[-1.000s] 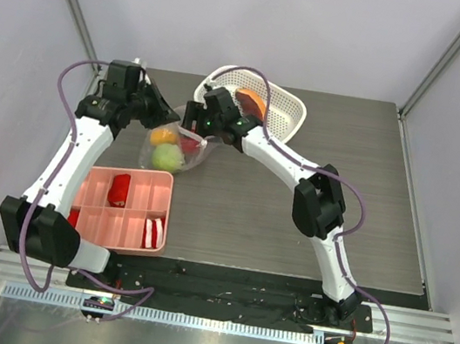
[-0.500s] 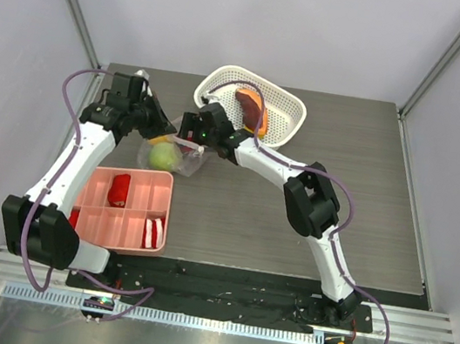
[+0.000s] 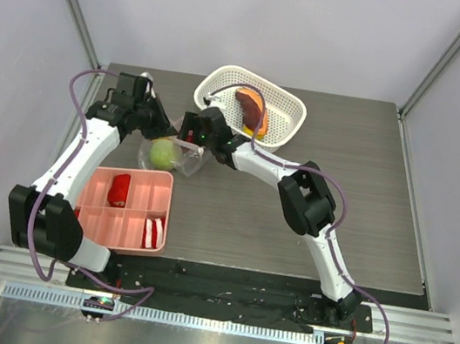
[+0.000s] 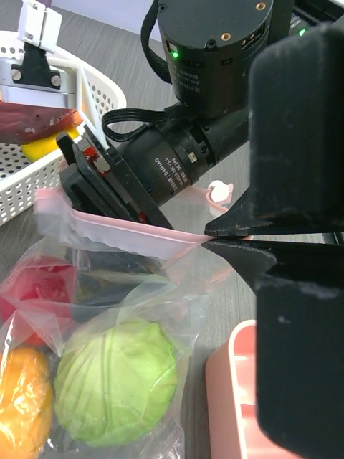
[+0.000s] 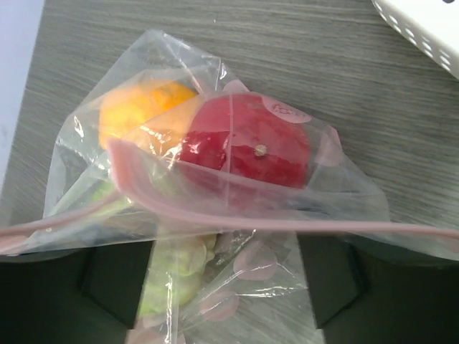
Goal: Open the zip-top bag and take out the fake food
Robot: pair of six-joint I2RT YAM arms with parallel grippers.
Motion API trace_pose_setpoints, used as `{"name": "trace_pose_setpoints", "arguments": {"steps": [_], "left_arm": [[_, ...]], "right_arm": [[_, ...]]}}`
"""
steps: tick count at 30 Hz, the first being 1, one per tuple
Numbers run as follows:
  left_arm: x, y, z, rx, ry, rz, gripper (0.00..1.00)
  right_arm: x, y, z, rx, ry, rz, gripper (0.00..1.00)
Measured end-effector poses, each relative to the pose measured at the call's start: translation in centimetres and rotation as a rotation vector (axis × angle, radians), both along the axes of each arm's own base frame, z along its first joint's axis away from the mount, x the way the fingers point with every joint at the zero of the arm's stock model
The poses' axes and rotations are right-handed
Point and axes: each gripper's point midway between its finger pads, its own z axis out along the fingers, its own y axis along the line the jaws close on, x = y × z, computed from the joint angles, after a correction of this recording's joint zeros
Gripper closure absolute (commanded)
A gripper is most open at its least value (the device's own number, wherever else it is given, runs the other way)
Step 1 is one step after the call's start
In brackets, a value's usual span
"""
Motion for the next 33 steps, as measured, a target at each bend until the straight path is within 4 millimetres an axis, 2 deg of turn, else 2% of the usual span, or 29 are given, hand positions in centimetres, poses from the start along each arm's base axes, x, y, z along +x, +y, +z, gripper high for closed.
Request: {"name": "trace_pose_setpoints", "arguments": {"steps": [2,4,5,11,16,23,28,33], "left_arm": [[0.0,0.0,0.0,0.0,-0.002,0.0,1.0],[0.0,0.0,0.0,0.0,-0.002,-0.001,1.0],[0.0,0.0,0.0,0.001,-0.003,-0.002,1.0],[0.1,0.0,0.0,0.009,-0.005,-0.012,1.0],[0.3,-0.4,0.9,-0.005,-0.024,-0.033,1.0],[0.6,-2.2,3.9,-0.072,-0.078,-0.064,1.0],[0.3,-4.2,6.6,-0.126,-0.128,-0.1,1.0],[-0.7,-5.0,9.6,-0.172,-0.183,-0.116,1.0]], "right_arm": [[0.3,0.3,0.0,0.011,-0.01,-0.003,0.4],[0.9,0.6,-0.2,0.028,-0.015,-0.013,0.43],[1.1,0.7,-0.4,0.037,-0.013,-0.018,0.48],[1.5,0.4,-1.0,0.057,0.0,-0.032,0.5],[1.1,0.0,-0.8,0.036,0.008,-0.026,0.48],[0.1,-2.0,2.8,-0.026,0.013,-0.024,0.44],[-0.7,-3.5,6.8,-0.09,-0.024,0.012,0.41],[-2.0,-5.5,10.4,-0.164,-0.05,0.049,0.39]]}}
